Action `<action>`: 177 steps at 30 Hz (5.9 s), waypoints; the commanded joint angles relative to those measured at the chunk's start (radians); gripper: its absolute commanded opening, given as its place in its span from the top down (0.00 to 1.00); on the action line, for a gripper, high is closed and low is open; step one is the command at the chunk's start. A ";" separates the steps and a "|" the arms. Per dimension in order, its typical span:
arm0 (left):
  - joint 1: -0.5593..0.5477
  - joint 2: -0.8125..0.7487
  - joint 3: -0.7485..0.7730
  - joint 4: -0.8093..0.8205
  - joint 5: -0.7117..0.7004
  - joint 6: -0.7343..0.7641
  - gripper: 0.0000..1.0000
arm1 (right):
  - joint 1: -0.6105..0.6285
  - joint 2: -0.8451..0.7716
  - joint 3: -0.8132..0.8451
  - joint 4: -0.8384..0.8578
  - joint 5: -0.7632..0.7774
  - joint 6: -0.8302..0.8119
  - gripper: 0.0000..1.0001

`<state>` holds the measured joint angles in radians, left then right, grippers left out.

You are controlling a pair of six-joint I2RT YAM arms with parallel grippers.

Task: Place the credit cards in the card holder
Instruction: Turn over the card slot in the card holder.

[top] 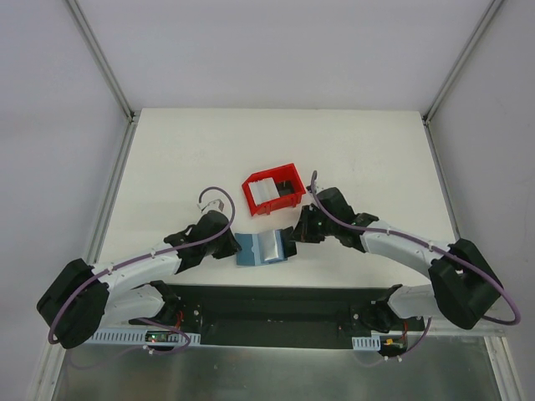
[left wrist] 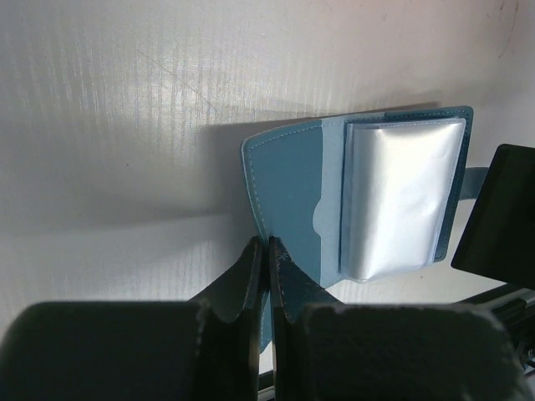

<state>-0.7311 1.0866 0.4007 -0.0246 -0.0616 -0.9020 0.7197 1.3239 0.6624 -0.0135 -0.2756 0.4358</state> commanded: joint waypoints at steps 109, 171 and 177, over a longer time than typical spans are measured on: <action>0.009 0.021 0.020 0.011 0.017 0.031 1.00 | 0.201 0.245 0.376 -0.192 0.082 -0.104 1.00; 0.009 0.174 -0.076 0.275 0.101 0.101 1.00 | 0.057 0.121 -0.020 0.313 -0.062 0.152 0.99; 0.009 0.184 -0.083 0.301 0.115 0.077 1.00 | 0.044 0.121 -0.061 0.340 -0.034 0.193 1.00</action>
<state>-0.7311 1.2495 0.3458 0.2893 0.0456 -0.8230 0.7750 1.4754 0.6319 0.2459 -0.3065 0.5789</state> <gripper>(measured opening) 0.008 0.009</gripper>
